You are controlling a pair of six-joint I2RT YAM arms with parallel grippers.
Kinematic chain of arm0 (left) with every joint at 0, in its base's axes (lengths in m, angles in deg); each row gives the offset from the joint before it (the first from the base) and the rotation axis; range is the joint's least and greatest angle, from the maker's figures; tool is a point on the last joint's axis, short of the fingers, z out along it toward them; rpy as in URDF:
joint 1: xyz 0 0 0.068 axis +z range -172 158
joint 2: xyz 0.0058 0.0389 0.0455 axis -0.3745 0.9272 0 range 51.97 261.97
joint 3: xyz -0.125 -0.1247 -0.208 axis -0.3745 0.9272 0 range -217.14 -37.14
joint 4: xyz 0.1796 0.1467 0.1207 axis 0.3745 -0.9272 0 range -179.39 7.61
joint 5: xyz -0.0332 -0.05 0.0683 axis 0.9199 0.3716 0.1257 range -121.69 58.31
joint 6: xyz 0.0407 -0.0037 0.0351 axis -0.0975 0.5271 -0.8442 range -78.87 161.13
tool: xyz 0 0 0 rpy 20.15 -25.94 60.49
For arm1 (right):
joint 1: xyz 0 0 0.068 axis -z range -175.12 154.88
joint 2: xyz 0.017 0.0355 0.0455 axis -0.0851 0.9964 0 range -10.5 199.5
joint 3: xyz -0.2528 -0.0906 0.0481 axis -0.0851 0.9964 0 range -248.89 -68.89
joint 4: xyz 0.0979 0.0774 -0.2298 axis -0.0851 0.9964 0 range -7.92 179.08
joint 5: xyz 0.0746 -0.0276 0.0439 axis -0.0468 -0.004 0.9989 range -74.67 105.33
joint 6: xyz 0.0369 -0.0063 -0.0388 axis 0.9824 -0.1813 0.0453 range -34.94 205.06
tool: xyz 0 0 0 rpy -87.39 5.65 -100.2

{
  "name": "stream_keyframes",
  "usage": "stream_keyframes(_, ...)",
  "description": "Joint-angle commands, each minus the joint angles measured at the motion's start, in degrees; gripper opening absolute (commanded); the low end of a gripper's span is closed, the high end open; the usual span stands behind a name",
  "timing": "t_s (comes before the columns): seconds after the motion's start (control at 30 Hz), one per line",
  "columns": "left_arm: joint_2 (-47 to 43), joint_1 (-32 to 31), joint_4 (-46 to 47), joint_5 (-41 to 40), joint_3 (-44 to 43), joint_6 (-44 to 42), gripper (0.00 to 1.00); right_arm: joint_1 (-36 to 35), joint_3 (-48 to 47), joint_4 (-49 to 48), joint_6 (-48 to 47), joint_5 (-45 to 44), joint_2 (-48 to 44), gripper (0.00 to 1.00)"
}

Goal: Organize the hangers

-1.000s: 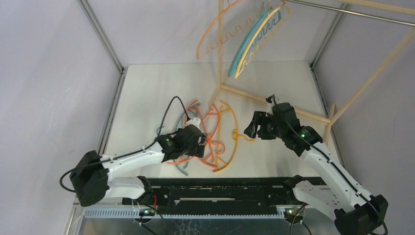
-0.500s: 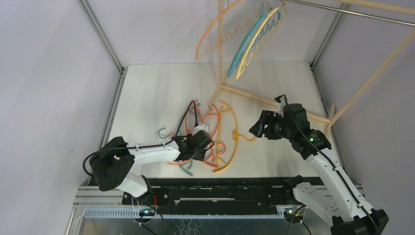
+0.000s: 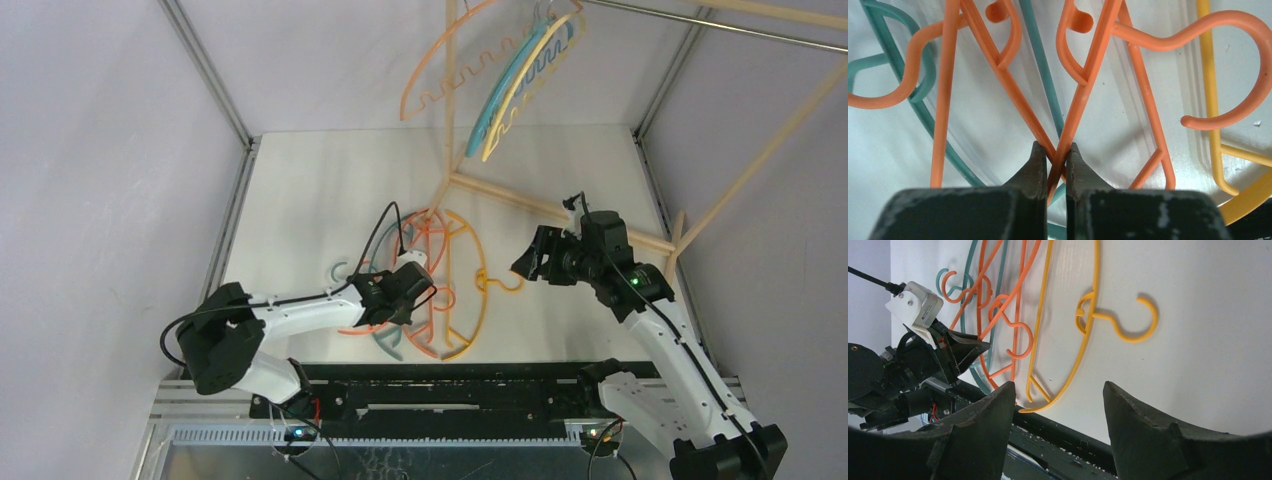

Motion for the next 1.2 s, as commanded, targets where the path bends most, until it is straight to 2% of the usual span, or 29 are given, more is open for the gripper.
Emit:
stream_keyframes(0.0,-2.66,-0.29,-4.45,0.21,-5.82,-3.1,0.0,0.4,-0.11,-2.56,-1.12,1.23,0.22,0.72)
stream_keyframes(0.23,-4.01,-0.28,-14.72,0.97,-16.25,-7.42,0.0,0.46,0.49,-3.24,-2.06,2.59,0.59,0.72)
stream_keyframes(0.47,-4.06,-0.11,-17.25,5.3,-19.21,-10.3,0.0,0.49,1.37,-4.14,-2.02,3.8,-0.13,0.72)
stream_keyframes(0.83,-5.67,0.85,-19.78,12.83,-19.64,-14.48,0.0,0.76,2.65,-4.6,-2.55,5.64,-1.46,0.72)
stream_keyframes(1.03,-11.59,4.0,-15.31,21.8,-17.1,-14.92,0.0,0.76,4.06,-5.93,-1.9,6.98,-1.79,0.72)
stream_keyframes(1.17,-13.06,4.81,-14.81,24.2,-16.84,-15.5,0.0,0.76,4.61,-6.92,-1.98,8.12,-1.47,0.73)
